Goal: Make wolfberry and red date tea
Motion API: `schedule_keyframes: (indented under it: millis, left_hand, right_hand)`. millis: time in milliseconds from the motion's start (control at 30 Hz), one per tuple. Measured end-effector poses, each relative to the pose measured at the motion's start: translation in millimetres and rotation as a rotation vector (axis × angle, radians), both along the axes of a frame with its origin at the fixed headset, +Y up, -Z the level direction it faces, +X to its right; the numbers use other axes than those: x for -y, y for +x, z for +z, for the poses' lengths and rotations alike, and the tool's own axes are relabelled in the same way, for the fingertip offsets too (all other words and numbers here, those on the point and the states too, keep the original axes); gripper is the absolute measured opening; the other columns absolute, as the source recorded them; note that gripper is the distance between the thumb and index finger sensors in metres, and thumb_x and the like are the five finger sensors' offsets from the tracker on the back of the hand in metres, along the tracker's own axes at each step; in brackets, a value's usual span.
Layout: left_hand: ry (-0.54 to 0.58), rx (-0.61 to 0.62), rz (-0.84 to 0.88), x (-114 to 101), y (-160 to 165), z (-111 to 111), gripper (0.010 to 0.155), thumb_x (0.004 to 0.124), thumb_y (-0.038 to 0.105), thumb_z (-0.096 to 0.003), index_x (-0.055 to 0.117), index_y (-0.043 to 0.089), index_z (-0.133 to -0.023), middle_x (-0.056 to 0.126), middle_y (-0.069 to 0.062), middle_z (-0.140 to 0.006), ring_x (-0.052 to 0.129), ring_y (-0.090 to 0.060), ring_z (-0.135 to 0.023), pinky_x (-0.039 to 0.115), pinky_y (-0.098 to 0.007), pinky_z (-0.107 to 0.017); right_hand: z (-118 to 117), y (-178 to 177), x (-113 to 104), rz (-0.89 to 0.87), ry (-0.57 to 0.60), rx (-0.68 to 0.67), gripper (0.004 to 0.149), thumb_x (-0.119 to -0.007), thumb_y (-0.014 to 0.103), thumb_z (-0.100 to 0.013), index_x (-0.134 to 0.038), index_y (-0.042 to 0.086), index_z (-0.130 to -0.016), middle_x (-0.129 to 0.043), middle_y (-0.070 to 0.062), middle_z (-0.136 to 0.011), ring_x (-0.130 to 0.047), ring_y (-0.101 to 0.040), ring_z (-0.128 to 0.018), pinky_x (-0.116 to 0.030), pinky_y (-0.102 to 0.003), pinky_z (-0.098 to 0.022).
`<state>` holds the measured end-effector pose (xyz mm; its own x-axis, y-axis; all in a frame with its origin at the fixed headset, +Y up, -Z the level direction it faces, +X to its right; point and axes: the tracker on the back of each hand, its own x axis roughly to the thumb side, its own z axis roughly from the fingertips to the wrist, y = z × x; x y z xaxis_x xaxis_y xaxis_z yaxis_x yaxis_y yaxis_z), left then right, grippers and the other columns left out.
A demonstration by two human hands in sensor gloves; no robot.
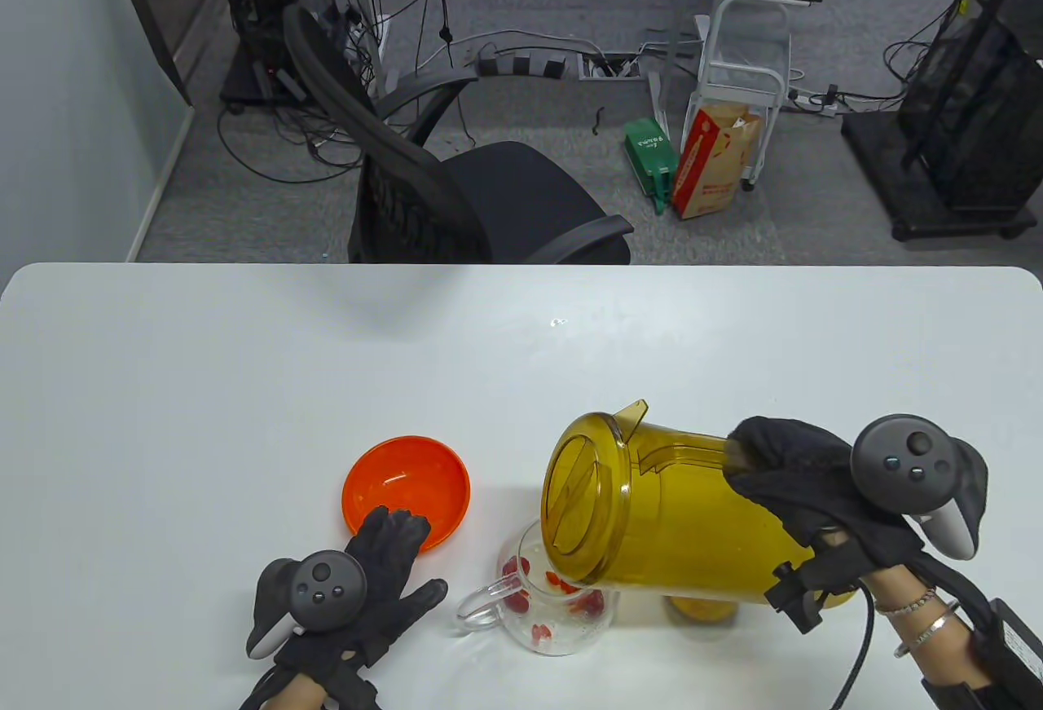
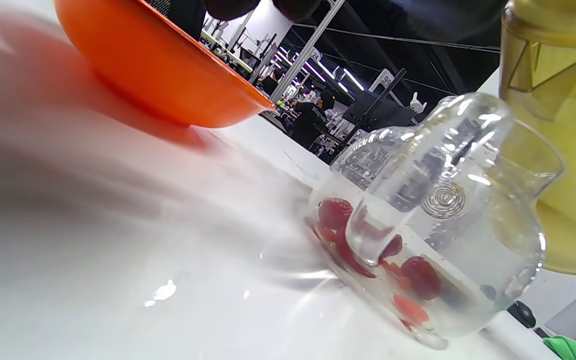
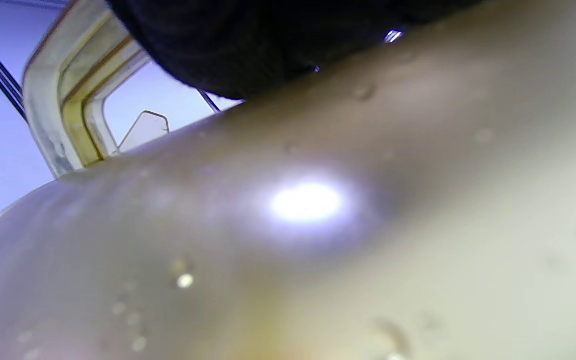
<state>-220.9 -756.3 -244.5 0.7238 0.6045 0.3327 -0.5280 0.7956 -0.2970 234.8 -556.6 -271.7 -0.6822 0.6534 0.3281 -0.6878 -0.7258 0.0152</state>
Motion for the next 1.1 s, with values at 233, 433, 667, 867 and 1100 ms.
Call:
schedule_keyframes:
  millis: [233, 433, 667, 867, 1100]
  left_hand:
    - [0.004, 0.004, -0.003, 0, 0, 0, 0.081, 0.062, 0.062, -0.0575, 0.036, 0.010, -0.114, 0.037, -0.026, -0.121, 0.023, -0.050, -0.110, 0.032, -0.065, -0.074]
    - [0.003, 0.017, -0.022, 1, 3, 1, 0.081, 0.062, 0.062, -0.0575, 0.036, 0.010, -0.114, 0.037, -0.026, -0.121, 0.023, -0.050, -0.110, 0.032, -0.065, -0.074]
    - [-0.002, 0.022, -0.036, 2, 4, 1, 0.081, 0.062, 0.062, -0.0574, 0.036, 0.010, -0.114, 0.037, -0.026, -0.121, 0.023, -0.050, -0.110, 0.031, -0.065, -0.073]
    - [-0.004, 0.026, -0.041, 2, 5, 1, 0.082, 0.062, 0.062, -0.0576, 0.035, 0.010, -0.114, 0.036, -0.026, -0.121, 0.022, -0.050, -0.110, 0.031, -0.065, -0.074]
    - [-0.005, 0.031, -0.051, 3, 6, 2, 0.082, 0.062, 0.062, -0.0576, 0.034, 0.010, -0.114, 0.036, -0.026, -0.121, 0.022, -0.051, -0.110, 0.031, -0.065, -0.073]
  right_hand:
    - [13, -11, -8, 0.129, 0.011, -0.007, 0.030, -0.089, 0.027, -0.050, -0.084, 0.009, -0.074, -0.086, -0.016, -0.045, -0.080, -0.031, -0.043, -0.066, -0.058, -0.054]
    - [16, -13, -10, 0.138, 0.003, -0.008, 0.030, -0.088, 0.027, -0.051, -0.084, 0.008, -0.074, -0.086, -0.016, -0.045, -0.081, -0.031, -0.042, -0.067, -0.058, -0.054]
    - [17, -17, -10, 0.176, 0.011, -0.013, 0.030, -0.088, 0.026, -0.051, -0.084, 0.008, -0.074, -0.087, -0.016, -0.045, -0.081, -0.032, -0.042, -0.067, -0.058, -0.053]
    - [16, -22, -11, 0.222, 0.003, -0.013, 0.030, -0.088, 0.027, -0.050, -0.084, 0.008, -0.074, -0.087, -0.016, -0.045, -0.081, -0.032, -0.042, -0.067, -0.058, -0.053]
    - [16, -23, -11, 0.224, 0.002, -0.008, 0.030, -0.088, 0.026, -0.050, -0.084, 0.007, -0.074, -0.087, -0.017, -0.044, -0.082, -0.032, -0.041, -0.067, -0.059, -0.052]
